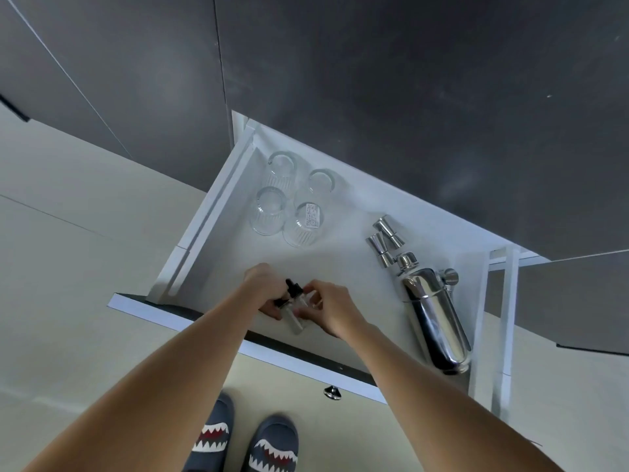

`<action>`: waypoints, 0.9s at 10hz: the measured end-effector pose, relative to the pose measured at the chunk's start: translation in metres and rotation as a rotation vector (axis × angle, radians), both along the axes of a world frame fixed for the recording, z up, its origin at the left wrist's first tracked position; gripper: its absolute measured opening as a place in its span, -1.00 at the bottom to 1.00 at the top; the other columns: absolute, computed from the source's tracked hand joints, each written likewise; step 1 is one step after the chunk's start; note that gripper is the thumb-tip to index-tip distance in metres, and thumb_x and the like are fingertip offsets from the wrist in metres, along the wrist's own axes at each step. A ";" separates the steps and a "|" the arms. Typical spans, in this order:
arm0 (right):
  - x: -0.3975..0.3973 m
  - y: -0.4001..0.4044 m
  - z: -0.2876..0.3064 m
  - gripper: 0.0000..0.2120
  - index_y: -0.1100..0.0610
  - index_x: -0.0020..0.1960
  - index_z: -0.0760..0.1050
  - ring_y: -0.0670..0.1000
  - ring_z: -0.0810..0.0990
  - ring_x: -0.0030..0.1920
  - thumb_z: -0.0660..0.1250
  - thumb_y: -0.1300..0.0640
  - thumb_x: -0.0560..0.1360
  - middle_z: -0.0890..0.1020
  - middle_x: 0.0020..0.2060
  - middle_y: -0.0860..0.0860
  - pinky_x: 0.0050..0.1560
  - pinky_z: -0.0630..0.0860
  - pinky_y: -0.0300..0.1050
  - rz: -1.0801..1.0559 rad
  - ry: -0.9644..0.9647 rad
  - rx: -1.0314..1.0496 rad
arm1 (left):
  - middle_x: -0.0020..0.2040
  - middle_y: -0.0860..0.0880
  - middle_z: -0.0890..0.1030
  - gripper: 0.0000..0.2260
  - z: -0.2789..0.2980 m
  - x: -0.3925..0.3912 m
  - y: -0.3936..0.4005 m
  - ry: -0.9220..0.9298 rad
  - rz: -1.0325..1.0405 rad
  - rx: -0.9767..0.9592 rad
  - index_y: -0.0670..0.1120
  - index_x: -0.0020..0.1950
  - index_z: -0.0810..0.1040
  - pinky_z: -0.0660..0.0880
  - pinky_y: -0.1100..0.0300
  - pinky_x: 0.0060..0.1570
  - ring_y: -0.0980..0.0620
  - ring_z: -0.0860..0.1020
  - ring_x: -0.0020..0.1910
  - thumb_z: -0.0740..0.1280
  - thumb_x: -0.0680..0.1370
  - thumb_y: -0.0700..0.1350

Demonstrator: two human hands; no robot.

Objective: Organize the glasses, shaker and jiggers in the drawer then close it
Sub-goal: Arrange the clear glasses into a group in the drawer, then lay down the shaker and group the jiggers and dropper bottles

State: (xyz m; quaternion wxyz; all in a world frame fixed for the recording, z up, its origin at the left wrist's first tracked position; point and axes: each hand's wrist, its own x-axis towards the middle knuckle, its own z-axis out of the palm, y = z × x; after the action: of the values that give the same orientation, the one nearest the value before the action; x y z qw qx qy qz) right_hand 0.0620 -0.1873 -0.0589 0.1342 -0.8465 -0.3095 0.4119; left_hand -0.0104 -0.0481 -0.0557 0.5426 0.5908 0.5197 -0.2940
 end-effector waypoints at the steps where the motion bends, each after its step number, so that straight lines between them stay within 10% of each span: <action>1: 0.016 -0.010 0.001 -0.76 0.15 0.10 0.56 0.05 0.61 -0.12 0.39 0.08 0.47 0.68 -0.10 0.13 -0.04 0.51 -0.16 -0.119 -0.091 0.032 | -0.23 -0.23 0.66 -0.92 -0.009 0.020 -0.019 0.015 0.216 -0.027 -0.28 -0.13 0.56 0.66 0.07 -0.28 -0.07 0.68 -0.41 0.43 0.44 -0.30; 2: 0.038 -0.016 0.003 -0.75 0.19 0.12 0.55 0.05 0.58 -0.14 0.40 0.16 0.46 0.67 -0.08 0.15 -0.11 0.44 -0.22 -0.248 -0.132 0.032 | -0.11 -0.32 0.65 -0.88 -0.011 0.034 -0.030 -0.072 0.401 -0.045 -0.29 -0.09 0.51 0.64 -0.14 -0.29 -0.22 0.66 -0.33 0.42 0.45 -0.36; 4: 0.057 -0.052 0.015 -0.71 0.15 0.20 0.49 0.07 0.57 0.08 0.35 0.18 0.49 0.62 0.06 0.12 0.09 0.47 -0.13 -0.336 -0.304 0.112 | 0.16 -0.14 0.44 -0.68 -0.001 0.054 -0.057 -0.201 0.462 0.211 -0.15 0.23 0.35 0.44 0.13 -0.17 -0.18 0.57 0.04 0.34 0.52 -0.18; 5: 0.050 -0.097 0.028 -0.61 0.14 0.22 0.43 0.17 0.49 0.14 0.40 0.13 0.42 0.56 0.10 0.13 0.18 0.47 0.06 -0.335 -0.643 0.107 | 0.23 -0.18 0.33 -0.67 0.010 0.056 -0.082 -0.418 0.236 0.451 -0.15 0.26 0.32 0.38 0.14 -0.06 -0.22 0.50 0.04 0.29 0.52 -0.23; 7: 0.066 -0.165 0.039 -0.14 0.11 0.43 0.13 0.27 0.42 0.26 0.54 0.06 0.30 0.38 0.29 0.16 0.21 0.46 0.19 -0.376 -0.480 -0.249 | 0.40 -0.14 0.23 -0.55 0.019 0.078 -0.126 -0.567 -0.161 0.292 -0.06 0.43 0.28 0.38 0.01 0.31 -0.16 0.39 0.31 0.29 0.56 -0.14; 9: 0.058 -0.183 0.049 -0.12 0.07 0.45 0.12 0.22 0.45 0.20 0.54 0.25 0.28 0.38 0.30 0.11 0.11 0.54 0.16 -0.177 -0.459 -0.200 | 0.56 -0.09 0.05 -0.31 0.014 0.074 -0.136 -0.611 -0.537 0.288 0.03 0.55 0.15 0.26 -0.06 0.42 -0.18 0.14 0.50 0.41 0.50 -0.07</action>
State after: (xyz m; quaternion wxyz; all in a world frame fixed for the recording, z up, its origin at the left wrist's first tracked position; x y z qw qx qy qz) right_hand 0.1197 -0.3702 -0.0094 0.0119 -0.9505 -0.2145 0.2244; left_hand 0.0634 -0.1843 -0.0413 0.4876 0.8348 0.1988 -0.1609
